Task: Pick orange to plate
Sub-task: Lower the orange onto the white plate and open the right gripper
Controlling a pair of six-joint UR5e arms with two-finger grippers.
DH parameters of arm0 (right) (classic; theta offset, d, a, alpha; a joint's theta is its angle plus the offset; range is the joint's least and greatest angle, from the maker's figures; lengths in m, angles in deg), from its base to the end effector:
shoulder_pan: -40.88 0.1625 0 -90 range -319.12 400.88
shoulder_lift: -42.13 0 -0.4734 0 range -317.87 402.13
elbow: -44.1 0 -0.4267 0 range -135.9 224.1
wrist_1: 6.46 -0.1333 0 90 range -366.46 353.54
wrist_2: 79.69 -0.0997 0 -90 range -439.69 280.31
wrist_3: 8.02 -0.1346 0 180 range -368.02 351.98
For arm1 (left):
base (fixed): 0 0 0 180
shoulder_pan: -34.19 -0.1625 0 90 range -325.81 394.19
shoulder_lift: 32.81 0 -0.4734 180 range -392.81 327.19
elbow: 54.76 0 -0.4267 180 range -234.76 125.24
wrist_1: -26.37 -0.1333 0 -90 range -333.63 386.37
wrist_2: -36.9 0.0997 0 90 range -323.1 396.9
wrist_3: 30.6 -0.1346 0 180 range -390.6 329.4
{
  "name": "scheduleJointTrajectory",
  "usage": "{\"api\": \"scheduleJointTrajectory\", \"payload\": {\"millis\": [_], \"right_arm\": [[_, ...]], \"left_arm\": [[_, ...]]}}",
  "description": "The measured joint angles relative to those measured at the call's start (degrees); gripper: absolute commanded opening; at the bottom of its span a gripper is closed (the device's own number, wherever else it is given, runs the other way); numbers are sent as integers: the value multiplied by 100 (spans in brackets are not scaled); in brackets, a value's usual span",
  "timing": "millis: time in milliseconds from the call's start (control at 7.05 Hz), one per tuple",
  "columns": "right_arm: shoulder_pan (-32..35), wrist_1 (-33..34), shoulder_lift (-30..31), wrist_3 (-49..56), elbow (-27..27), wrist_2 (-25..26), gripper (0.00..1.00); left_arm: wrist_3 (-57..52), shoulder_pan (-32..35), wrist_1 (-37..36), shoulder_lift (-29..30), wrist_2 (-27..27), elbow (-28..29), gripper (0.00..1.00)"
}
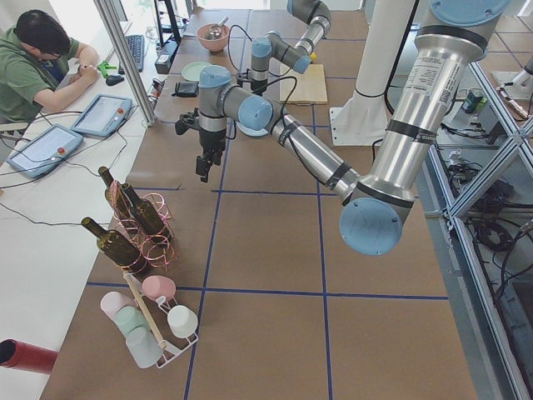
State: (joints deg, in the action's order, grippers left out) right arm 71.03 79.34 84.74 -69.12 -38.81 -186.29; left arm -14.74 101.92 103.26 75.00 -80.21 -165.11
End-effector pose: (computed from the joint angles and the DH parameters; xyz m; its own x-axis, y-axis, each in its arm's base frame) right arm -0.6747 -0.5016 0.2291 0.6889 -0.1355 0.7121 0.0283 0.9867 0.1603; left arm 0.1689 -0.6023 0.4159 0.8159 0.2671 -0.5128 -0.1251 0.9474 0.2945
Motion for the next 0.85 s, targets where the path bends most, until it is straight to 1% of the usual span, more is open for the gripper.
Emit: {"api": "scheduleJointTrajectory", "payload": {"millis": [142, 284, 425, 851], "right_arm": [[-28, -16, -88, 3, 132, 26, 34], [-38, -79, -136, -19, 231, 41, 95], [-40, -206, -154, -125, 306, 54, 100], [-44, -572, -173, -334, 468, 97, 100]], "left_arm": [[-14, 23, 1, -3, -1, 11, 100], [-21, 40, 1, -5, 2, 25, 100], [-27, 50, 4, -5, 3, 45, 100], [-30, 63, 24, -6, -2, 109, 100]]}}
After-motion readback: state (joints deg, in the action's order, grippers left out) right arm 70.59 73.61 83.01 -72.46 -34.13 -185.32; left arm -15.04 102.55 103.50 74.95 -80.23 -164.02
